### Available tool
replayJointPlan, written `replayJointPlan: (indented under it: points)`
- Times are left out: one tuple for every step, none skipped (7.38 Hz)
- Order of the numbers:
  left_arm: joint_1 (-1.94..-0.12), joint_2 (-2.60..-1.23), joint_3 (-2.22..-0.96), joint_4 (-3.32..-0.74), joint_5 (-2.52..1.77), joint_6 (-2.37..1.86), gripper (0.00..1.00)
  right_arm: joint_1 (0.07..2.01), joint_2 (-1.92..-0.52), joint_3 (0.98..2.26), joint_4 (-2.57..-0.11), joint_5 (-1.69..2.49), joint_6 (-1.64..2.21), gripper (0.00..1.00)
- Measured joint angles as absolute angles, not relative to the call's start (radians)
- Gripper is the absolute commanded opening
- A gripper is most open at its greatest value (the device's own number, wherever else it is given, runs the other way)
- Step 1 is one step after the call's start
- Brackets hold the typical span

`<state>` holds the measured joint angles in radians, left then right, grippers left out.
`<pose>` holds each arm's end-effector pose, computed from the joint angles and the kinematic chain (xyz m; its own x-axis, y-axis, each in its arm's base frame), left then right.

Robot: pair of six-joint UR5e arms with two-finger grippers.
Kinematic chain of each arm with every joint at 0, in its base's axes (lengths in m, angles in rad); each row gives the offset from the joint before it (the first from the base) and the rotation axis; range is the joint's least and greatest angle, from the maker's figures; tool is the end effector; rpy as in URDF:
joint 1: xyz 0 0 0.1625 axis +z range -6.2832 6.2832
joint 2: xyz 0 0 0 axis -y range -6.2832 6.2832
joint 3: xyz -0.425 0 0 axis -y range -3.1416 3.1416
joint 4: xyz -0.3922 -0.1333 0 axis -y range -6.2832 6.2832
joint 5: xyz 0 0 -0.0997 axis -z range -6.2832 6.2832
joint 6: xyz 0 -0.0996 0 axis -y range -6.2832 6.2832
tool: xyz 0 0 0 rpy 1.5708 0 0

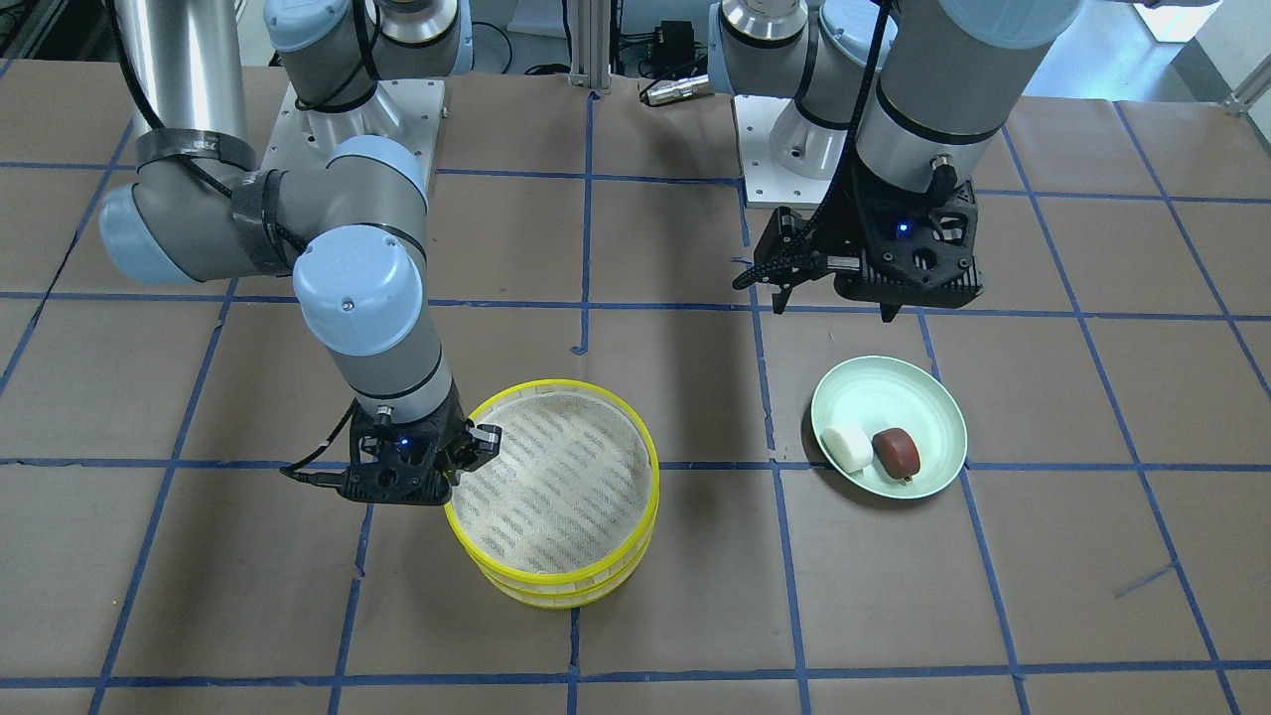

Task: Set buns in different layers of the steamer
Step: 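Close the right gripper on the top tier's yellow rim, then lift the top tier off and set it aside while left reaches the plate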

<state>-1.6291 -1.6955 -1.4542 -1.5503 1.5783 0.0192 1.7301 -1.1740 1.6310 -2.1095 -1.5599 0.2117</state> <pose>-0.1641 -0.5373 0.4827 -0.9970 0.0773 -0.0077 0.0774 0.9969 -0.0122 0.2316 -0.5945 0.2903 -0.9983 0.0508 -0.0278 0.0528 0.9956 -0.0775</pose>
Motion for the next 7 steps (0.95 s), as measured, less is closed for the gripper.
replayJointPlan:
  points:
    - [-1.628,-1.698,-1.456,-1.548,1.58,0.023,1.0,1.727,-1.197,1.628,-2.087,-1.573,0.207,0.07]
    - [-1.622,-1.712,-1.468,-1.539,1.582,0.031,1.0,1.716,-1.233,1.622,-2.037,-1.583,0.186,0.08]
    - [-1.588,-1.736,-1.5,-1.512,1.579,0.051,1.0,1.69,-1.279,1.616,-1.974,-1.588,0.14,0.08]
    - [-1.521,-1.758,-1.552,-1.479,1.574,0.096,0.99,1.643,-1.32,1.613,-1.913,-1.588,0.089,0.08]
    - [-1.451,-1.774,-1.624,-1.436,1.569,0.155,0.98,1.583,-1.358,1.609,-1.856,-1.585,0.044,0.09]
    - [-1.396,-1.796,-1.708,-1.337,1.566,0.202,0.98,1.536,-1.404,1.604,-1.797,-1.586,0.005,0.11]
    - [-1.365,-1.839,-1.781,-1.205,1.562,0.219,0.99,1.499,-1.463,1.601,-1.723,-1.601,-0.022,0.11]
